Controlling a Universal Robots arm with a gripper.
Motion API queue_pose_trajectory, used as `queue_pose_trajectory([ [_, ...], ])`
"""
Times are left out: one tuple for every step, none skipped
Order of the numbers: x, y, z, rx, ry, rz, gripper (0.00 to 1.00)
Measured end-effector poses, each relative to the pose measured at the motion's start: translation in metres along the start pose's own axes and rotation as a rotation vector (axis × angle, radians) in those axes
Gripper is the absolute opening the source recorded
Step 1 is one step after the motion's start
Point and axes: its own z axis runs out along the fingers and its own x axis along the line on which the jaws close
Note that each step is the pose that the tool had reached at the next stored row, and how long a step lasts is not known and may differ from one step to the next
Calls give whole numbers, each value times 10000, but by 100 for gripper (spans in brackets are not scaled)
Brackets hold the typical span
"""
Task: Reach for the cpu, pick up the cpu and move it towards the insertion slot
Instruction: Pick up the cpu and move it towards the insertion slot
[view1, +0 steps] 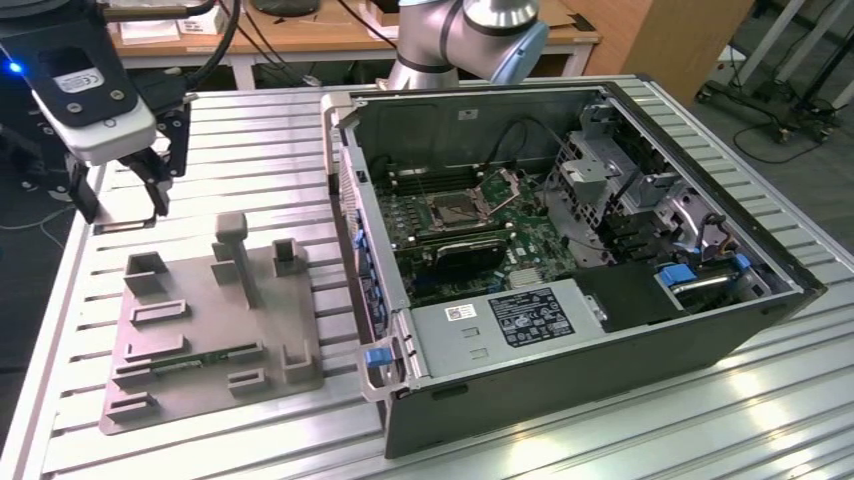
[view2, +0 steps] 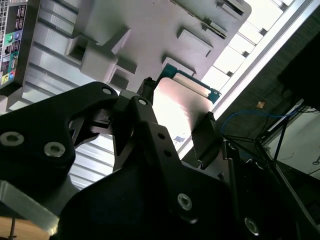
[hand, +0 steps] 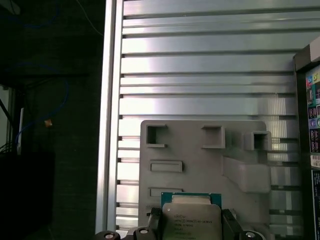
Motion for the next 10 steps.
queue_pose_trajectory([
  [-15,0,0,0,0,0,55],
  [-32,0,0,-1,-1,1,55],
  [-49,0,0,-1,-1,1,55],
  [-63,0,0,-1,-1,1,55],
  [-77,0,0,-1,-1,2,55],
  [-91,0,0,-1,-1,3,55],
  [-107,0,0,-1,-1,3,55],
  [-122,-1,-1,-1,-1,3,55],
  [-138,0,-1,0,-1,4,55],
  [-152,-1,-1,-1,-1,5,55],
])
